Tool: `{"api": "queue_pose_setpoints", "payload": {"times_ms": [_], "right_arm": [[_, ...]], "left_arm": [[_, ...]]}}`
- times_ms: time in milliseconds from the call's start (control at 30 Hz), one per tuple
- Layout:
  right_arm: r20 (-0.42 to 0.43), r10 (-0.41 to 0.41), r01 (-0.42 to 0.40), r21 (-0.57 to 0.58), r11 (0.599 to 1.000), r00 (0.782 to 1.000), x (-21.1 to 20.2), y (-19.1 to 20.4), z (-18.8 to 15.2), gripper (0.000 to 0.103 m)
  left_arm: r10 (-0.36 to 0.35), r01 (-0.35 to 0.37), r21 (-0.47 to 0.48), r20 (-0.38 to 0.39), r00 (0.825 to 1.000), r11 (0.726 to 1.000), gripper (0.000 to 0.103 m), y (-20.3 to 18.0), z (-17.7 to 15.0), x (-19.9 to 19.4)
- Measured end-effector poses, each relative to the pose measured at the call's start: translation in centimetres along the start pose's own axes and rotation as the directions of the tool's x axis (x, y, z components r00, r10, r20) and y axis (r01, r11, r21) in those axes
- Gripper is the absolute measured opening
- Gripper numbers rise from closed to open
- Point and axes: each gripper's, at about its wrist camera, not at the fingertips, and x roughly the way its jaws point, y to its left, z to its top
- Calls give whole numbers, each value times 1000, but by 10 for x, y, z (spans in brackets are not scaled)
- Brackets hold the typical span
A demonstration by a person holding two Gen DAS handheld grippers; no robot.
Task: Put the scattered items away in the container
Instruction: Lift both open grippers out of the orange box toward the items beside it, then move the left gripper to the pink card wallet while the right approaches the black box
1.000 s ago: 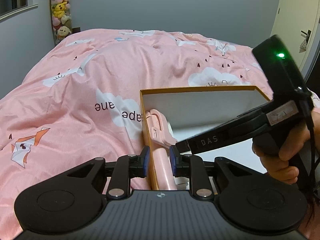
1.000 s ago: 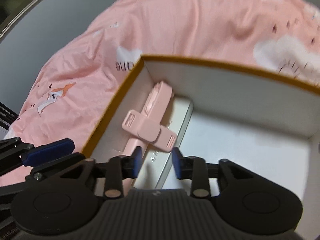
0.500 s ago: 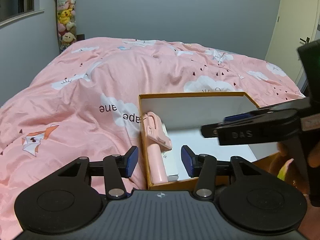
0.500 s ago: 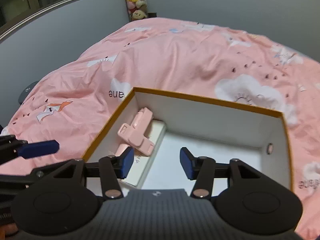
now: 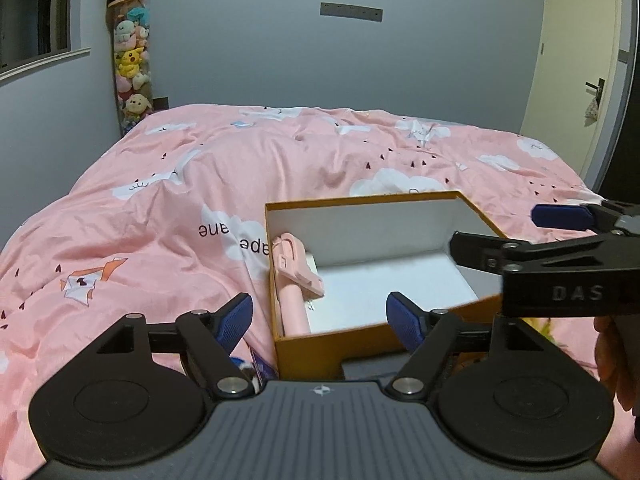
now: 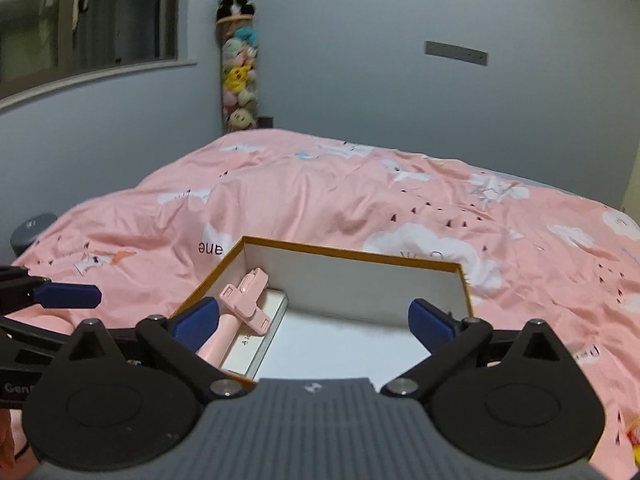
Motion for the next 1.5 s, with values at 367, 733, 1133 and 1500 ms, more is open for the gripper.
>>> {"api": "queue_pose_setpoints", "payload": {"times_ms": [367, 733, 1133, 1500], "right_arm": [[-13, 3, -2, 52, 999, 1000, -41, -10, -47, 102], [-149, 93, -86, 54, 995, 984, -53, 7, -104, 101], [-348, 181, -146, 124, 981, 920, -26, 9, -138, 50], [-408, 240, -203, 131, 970, 881, -10, 15, -146, 48]], "left_arm": [[-40, 39, -59, -21, 999, 998, 87, 12, -35, -33], [-91, 77, -69, -224, 970, 995, 85, 3, -82, -26], [-118, 56, -149, -451, 885, 987, 75, 3, -123, 16], [-158, 74, -174, -541, 826, 982, 90, 3, -139, 40]]}}
